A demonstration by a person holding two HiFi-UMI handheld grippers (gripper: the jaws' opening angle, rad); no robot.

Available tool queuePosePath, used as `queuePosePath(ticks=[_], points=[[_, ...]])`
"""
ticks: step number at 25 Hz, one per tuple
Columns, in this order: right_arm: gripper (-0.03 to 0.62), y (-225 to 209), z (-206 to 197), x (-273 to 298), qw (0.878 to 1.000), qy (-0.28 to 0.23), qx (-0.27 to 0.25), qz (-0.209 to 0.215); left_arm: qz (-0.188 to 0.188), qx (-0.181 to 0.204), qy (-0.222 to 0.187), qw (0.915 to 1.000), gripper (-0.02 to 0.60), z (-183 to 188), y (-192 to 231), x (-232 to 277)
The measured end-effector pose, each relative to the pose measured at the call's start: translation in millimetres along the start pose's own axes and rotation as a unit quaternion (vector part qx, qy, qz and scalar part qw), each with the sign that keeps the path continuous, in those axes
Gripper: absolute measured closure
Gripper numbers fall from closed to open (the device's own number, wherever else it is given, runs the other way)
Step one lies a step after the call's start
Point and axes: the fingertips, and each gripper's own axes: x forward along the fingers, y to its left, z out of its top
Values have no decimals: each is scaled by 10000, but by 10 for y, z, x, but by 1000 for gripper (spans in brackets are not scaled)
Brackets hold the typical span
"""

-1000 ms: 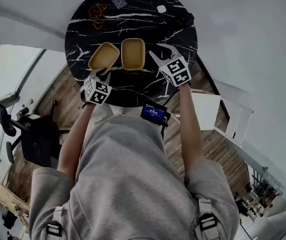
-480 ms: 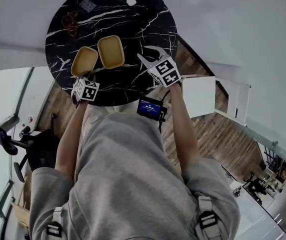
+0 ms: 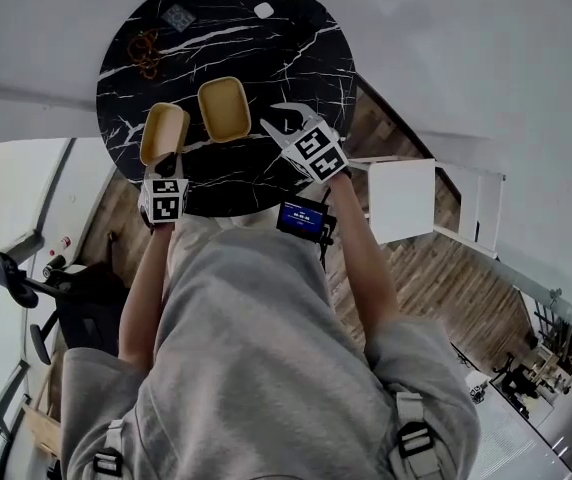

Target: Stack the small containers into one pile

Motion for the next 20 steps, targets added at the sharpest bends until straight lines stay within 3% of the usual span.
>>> queuePosePath(ticks=[4, 7, 10, 14, 18, 20], points=[[516, 348, 287, 95, 9977, -350, 319, 487, 88, 568, -905, 9942, 565, 553, -232, -443], [478, 593, 585, 131, 9896, -745, 906, 828, 60, 990, -1205, 9877, 565, 792, -491, -619], [433, 687, 720, 176, 9784, -840, 1599, 1008, -31, 1086, -1371, 9846, 565, 938, -681, -679], [425, 710, 677, 255, 9575, -716, 2510, 1224, -69, 1325, -1422, 9809, 565, 1016, -813, -664], [494, 653, 576, 314, 9521, -553, 2847, 964, 97, 1961, -1404, 9704, 558, 1018, -910, -647], [516, 624, 526, 330, 9388, -518, 3231, 1077, 41, 2134, -1359, 9675, 547, 986, -987, -613]])
